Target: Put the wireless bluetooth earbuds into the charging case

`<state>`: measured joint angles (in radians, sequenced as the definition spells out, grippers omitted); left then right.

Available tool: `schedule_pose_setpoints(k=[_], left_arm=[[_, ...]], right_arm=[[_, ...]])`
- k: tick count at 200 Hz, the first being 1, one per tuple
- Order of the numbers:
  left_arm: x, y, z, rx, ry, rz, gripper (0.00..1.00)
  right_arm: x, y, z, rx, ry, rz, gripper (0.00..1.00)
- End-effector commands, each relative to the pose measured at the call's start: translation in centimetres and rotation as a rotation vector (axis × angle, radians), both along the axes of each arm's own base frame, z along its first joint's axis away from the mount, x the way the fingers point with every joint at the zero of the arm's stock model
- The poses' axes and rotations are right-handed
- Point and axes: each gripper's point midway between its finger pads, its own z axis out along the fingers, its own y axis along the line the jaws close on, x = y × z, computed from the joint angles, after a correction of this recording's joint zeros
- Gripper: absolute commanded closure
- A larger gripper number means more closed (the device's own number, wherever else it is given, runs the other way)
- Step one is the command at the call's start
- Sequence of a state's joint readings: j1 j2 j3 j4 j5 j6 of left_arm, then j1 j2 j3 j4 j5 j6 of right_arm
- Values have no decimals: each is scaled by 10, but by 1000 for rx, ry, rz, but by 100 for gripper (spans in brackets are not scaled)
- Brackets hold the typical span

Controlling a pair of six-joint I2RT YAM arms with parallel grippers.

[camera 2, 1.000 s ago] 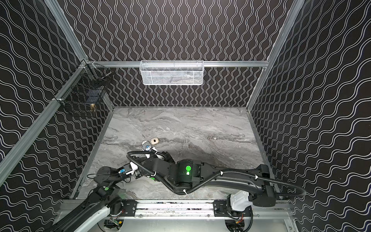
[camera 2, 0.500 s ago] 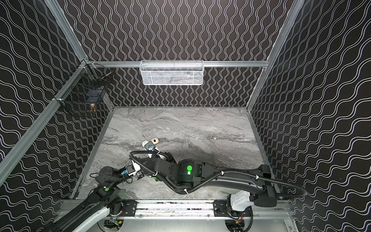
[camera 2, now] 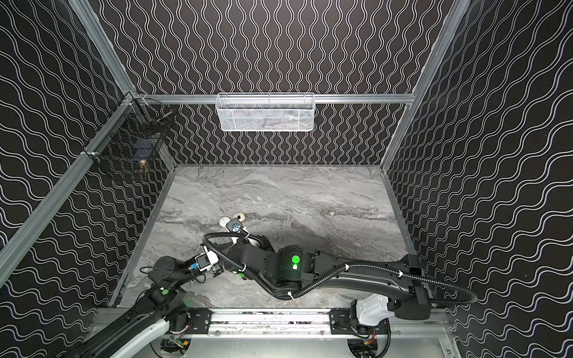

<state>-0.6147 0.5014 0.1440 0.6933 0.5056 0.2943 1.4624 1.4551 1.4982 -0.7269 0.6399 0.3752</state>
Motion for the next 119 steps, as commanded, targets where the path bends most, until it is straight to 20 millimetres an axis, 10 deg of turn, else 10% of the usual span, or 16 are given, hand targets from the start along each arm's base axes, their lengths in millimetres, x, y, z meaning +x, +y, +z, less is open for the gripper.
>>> schedule_pose_setpoints(k=[1, 119], left_arm=[[-5, 0, 15, -23, -62, -12, 100], [-12, -3, 15, -19, -87, -35, 100]], right_arm=[[4, -8, -4, -28, -6, -26, 100], [15, 7, -12, 11, 24, -19, 100]])
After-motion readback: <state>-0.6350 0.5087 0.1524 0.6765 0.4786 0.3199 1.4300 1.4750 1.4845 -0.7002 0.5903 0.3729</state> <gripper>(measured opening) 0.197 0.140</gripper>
